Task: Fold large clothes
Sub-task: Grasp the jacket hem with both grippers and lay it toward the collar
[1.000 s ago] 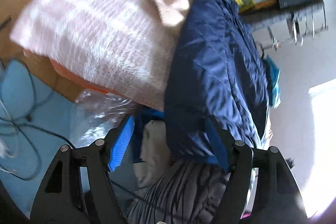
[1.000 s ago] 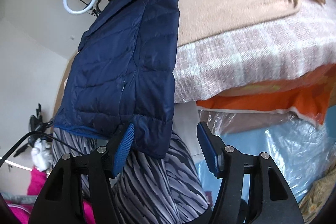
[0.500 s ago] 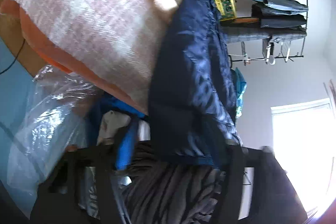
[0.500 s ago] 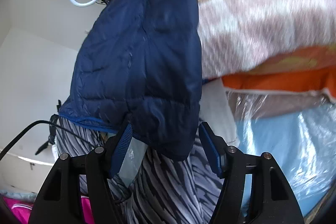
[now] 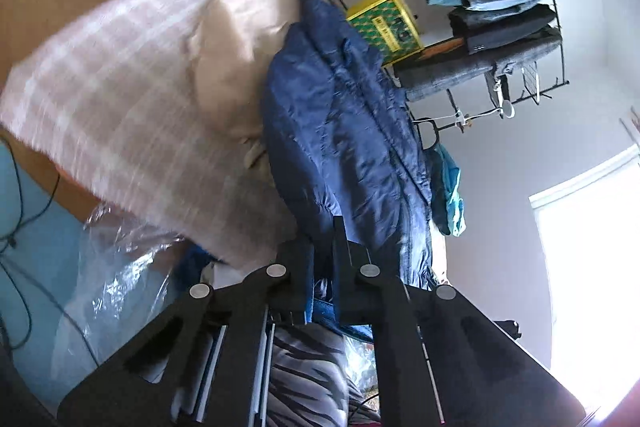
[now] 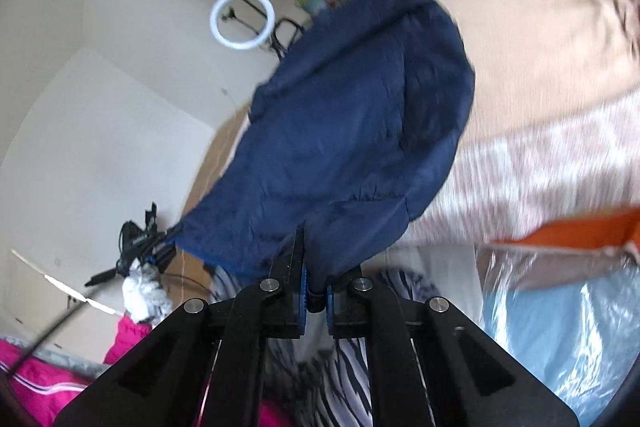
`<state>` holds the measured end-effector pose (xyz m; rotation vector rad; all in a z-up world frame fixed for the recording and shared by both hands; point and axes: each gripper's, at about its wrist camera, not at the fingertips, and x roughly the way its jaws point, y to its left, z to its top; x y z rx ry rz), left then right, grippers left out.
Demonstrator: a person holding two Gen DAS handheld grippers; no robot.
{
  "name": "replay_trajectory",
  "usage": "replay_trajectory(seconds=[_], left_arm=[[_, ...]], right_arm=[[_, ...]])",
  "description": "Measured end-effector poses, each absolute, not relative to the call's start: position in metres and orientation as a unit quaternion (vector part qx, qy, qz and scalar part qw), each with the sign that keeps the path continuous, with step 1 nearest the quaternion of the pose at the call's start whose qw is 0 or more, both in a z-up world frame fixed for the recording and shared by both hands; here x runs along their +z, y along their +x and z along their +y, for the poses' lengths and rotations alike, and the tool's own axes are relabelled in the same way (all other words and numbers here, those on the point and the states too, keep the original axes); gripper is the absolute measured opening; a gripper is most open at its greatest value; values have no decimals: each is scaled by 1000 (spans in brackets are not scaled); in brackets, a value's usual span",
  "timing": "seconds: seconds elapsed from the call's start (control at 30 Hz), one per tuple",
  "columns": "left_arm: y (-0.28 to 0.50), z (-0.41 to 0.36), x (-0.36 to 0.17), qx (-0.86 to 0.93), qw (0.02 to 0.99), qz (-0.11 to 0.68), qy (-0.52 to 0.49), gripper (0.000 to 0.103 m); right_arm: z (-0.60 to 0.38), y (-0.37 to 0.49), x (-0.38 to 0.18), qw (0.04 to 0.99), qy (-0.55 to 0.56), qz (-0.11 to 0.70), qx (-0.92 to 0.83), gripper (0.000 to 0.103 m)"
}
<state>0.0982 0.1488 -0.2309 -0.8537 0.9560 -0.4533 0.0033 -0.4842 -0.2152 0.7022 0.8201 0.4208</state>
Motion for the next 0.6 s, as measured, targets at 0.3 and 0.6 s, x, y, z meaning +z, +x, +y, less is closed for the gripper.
replay_trajectory(seconds=[0.3,0.6], left_arm=[[142,129,-170,-223,808,411,-359,4],[227,88,-138,-222,834,401,-306,4]], right_arm=[[-491,34,-171,868,319,339,173,5],[-502,109,-137,890,276,337,139,5]])
